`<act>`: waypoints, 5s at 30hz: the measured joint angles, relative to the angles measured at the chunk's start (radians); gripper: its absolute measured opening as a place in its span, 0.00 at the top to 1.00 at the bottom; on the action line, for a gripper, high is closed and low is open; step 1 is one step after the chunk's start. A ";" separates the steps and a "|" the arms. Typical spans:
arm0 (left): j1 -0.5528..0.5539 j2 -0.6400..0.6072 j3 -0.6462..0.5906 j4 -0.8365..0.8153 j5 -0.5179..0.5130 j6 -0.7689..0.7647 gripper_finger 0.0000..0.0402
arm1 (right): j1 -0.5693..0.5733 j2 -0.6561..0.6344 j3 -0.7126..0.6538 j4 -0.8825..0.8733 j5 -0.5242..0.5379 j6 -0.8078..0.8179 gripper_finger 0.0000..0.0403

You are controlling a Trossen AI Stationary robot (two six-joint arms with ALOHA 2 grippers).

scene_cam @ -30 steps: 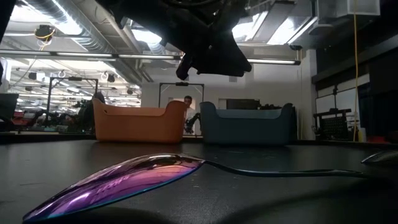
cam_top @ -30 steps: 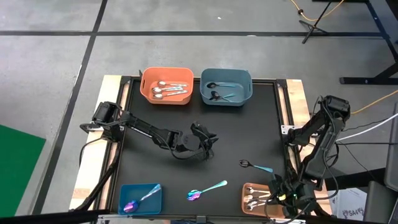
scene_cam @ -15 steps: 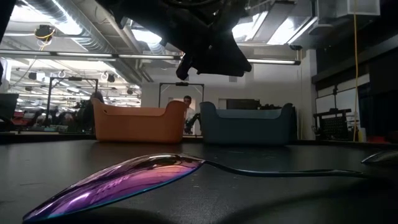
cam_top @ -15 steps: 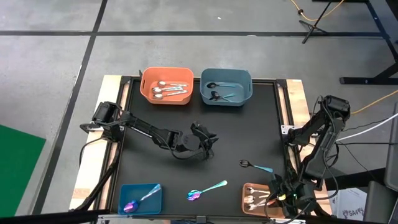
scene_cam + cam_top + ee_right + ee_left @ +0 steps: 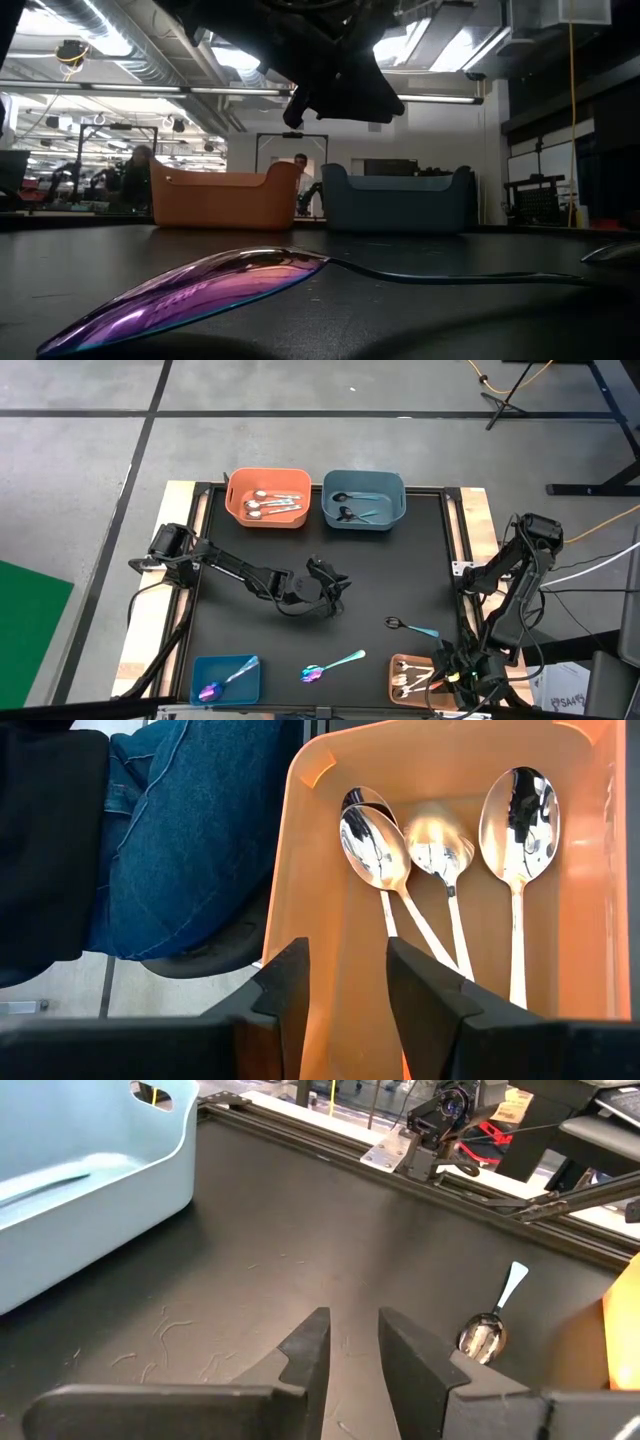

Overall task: Sort silverware by color (type)
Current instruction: Put the blue spoon into the top blue bin

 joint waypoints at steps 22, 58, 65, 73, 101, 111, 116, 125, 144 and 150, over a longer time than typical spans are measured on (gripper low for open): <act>0.000 0.000 0.000 0.001 0.000 0.000 0.79 | 0.000 0.000 0.000 0.000 0.000 0.000 0.70; 0.000 0.000 0.000 0.002 0.000 0.000 0.79 | -0.244 -0.199 0.001 -0.081 0.054 -0.367 0.70; 0.000 0.000 0.000 0.002 0.000 0.000 0.79 | -0.322 -0.254 0.001 -0.304 0.054 -0.369 0.70; 0.000 0.000 0.000 0.002 0.000 0.000 0.79 | -0.408 -0.239 0.001 -0.485 0.121 -0.340 0.70; 0.000 0.000 0.000 0.001 0.000 0.001 0.79 | -0.465 -0.045 -0.104 -0.377 -0.087 -0.233 0.70; 0.000 0.000 0.000 0.001 0.000 0.001 0.79 | -0.465 -0.045 -0.177 -0.239 -0.100 -0.235 0.70; 0.000 0.000 0.000 0.001 0.000 0.001 0.79 | -0.465 -0.045 -0.218 -0.160 -0.103 -0.235 0.70; 0.000 0.000 0.000 0.001 0.000 0.001 0.79 | -0.465 -0.048 -0.245 -0.137 -0.095 -0.236 0.70; 0.000 0.000 0.000 0.001 0.000 0.001 0.79 | -0.464 -0.047 -0.247 -0.145 -0.059 -0.262 0.70; 0.000 0.000 0.000 0.001 0.000 0.000 0.79 | -0.465 -0.046 -0.247 -0.146 -0.059 -0.264 0.70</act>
